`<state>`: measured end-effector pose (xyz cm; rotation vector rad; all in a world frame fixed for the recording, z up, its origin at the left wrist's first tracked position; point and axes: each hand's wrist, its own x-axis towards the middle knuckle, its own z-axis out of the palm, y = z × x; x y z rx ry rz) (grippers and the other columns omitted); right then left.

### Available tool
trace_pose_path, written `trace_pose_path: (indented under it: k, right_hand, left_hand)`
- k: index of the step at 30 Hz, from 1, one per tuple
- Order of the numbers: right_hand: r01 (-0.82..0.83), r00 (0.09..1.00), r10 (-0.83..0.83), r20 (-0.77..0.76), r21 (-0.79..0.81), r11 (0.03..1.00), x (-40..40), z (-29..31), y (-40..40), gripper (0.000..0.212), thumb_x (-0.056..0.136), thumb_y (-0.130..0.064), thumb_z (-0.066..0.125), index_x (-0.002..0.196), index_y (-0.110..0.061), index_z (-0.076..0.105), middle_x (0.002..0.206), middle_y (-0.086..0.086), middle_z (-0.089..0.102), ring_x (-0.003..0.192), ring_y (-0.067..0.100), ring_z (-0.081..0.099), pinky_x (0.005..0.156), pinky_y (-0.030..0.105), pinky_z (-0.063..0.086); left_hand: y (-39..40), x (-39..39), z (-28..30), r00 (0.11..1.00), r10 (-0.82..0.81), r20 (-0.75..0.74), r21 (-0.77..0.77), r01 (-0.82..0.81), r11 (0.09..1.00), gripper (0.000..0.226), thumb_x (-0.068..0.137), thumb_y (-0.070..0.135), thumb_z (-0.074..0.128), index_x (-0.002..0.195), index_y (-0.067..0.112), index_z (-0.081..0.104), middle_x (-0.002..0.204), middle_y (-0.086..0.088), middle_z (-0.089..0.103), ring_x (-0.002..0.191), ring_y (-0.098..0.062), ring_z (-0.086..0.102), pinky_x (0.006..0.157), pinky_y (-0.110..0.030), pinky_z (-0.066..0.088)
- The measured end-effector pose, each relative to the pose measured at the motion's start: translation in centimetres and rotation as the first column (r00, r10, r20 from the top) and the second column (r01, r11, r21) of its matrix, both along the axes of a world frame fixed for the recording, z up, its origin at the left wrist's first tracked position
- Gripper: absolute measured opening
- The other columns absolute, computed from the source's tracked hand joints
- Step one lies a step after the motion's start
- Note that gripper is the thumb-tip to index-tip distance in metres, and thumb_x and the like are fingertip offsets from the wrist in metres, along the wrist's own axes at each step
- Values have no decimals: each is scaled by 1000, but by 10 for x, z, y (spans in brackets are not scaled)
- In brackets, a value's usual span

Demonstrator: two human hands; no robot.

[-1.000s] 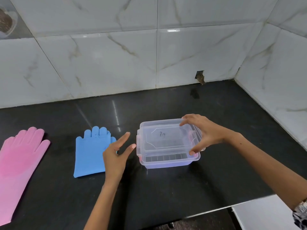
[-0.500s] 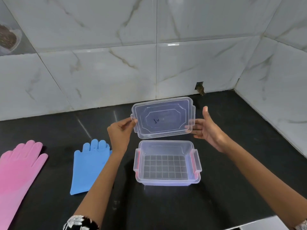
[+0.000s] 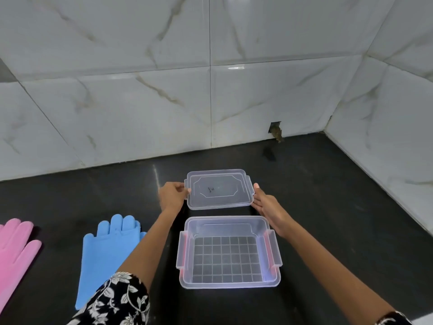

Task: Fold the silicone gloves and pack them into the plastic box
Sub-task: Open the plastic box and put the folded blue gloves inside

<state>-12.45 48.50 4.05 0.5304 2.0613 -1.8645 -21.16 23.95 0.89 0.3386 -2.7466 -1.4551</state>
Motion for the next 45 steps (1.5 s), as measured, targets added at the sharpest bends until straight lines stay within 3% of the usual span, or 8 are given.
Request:
trace_pose_path:
  k: [4, 7, 11, 16, 22, 25, 37, 45]
  right_hand:
    - [-36, 999, 36, 18, -46, 998, 2, 0, 0, 35, 96, -55, 31, 93, -39, 62, 76, -36, 67, 76, -18, 63, 64, 0, 48]
    - [-107, 994, 107, -12, 2, 994, 6, 6, 4, 41, 96, -54, 32, 80, -46, 69, 81, -36, 66, 81, -18, 62, 71, 4, 50]
    - [-39, 992, 59, -107, 184, 982, 23, 19, 6, 36, 97, -49, 39, 121, -31, 58, 131, -11, 54, 122, 10, 50, 104, 31, 38]
    - [71, 916, 155, -369, 531, 845, 77, 38, 2, 39, 98, -30, 45, 132, -15, 54, 133, -1, 58, 116, 7, 55, 86, 6, 41]
    - [33, 846, 422, -325, 822, 568, 154, 11, -19, 50, 100, -32, 37, 147, -15, 32, 156, -2, 27, 145, 12, 21, 120, 34, 16]
    - [-13, 850, 456, -263, 855, 519, 167, -5, -25, 58, 99, -38, 25, 151, -14, 13, 159, -5, 5, 148, 10, 1, 122, 36, 10]
    - [-4, 783, 506, -361, 811, 585, 136, -19, 8, 60, 98, -45, 14, 151, -18, 16, 160, -5, 12, 147, 8, 7, 121, 42, 18]
    - [-21, 781, 545, -305, 859, 511, 133, -23, 12, 63, 96, -53, 7, 152, -23, 8, 159, -11, 2, 147, 5, 0, 122, 36, 3]
  left_hand:
    - [-1, 8, -1, 997, -78, -1, 21, 78, 997, 31, 85, 9, 70, 115, 4, 68, 114, -17, 70, 103, -28, 68, 95, -34, 49]
    - [-7, 20, 5, 993, -114, 14, 61, 113, 992, 36, 87, 7, 66, 122, 0, 61, 123, -18, 65, 114, -30, 63, 101, -33, 44]
    - [-17, 44, 24, 985, -172, -27, 36, 172, 984, 41, 90, 15, 63, 128, 3, 57, 130, -15, 61, 119, -30, 60, 102, -35, 45]
    - [-35, 106, 50, 906, -370, -204, -90, 359, 929, 39, 92, 31, 58, 131, 27, 55, 118, 11, 64, 106, -5, 60, 83, 0, 39]
    - [-49, 182, 40, 800, -571, -185, -294, 509, 809, 52, 99, 41, 34, 149, 30, 28, 152, 23, 25, 142, 12, 11, 116, -17, 11]
    - [-44, 200, 33, 776, -622, -106, -412, 536, 737, 51, 103, 32, 31, 147, 30, 5, 152, 24, 1, 137, 18, -10, 112, -7, -11]
    - [-21, 220, 10, 823, -567, -40, -509, 471, 720, 60, 96, 50, 12, 149, 27, -6, 155, 18, -17, 139, 11, -21, 112, -13, -14]
    - [-21, 218, 9, 824, -565, -32, -541, 461, 704, 62, 94, 54, 7, 148, 29, -8, 155, 16, -19, 141, 5, -20, 114, -18, -13]
